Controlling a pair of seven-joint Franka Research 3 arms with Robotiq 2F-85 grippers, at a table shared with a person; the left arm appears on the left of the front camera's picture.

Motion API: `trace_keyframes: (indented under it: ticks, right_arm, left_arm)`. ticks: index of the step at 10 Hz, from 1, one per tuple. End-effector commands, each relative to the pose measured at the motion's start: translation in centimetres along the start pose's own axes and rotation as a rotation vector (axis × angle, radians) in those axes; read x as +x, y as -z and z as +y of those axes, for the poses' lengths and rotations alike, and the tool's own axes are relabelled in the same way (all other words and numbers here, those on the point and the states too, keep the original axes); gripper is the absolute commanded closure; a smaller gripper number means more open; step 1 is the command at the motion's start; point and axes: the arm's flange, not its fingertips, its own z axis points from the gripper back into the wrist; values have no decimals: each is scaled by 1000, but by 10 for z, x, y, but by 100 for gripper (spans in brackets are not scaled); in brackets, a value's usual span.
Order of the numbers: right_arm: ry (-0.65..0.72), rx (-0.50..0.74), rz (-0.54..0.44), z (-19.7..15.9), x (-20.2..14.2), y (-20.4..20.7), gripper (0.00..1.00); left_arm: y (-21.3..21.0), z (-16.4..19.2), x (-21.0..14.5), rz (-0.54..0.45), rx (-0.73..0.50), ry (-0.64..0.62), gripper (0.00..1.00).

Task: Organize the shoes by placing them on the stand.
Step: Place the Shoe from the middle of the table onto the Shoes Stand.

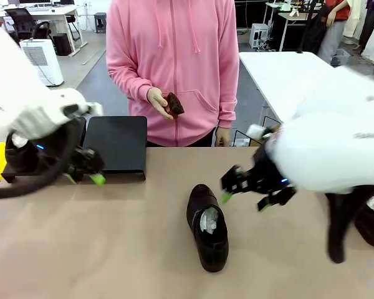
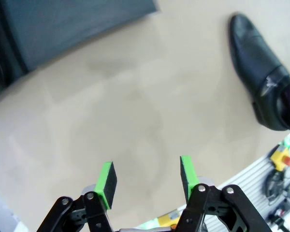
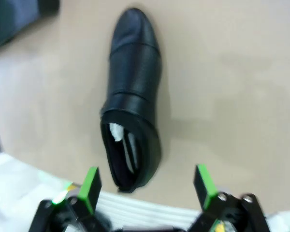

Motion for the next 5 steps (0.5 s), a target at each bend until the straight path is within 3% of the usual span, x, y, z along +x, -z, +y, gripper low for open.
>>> trace_keyframes:
  ticks: [1,4,5]
  right_arm:
    - [153,-1,-116,-51,4,-51,0]
    - [310,33,-211,-88,24,-77,0]
    - [196,45,-158,-65,33,-81,0]
  left_arm:
    - [35,-56,2,33,-1,73,31]
    - [63,-140,-16,2,-77,26,31]
    - [75,-162,-15,24,-104,14,31]
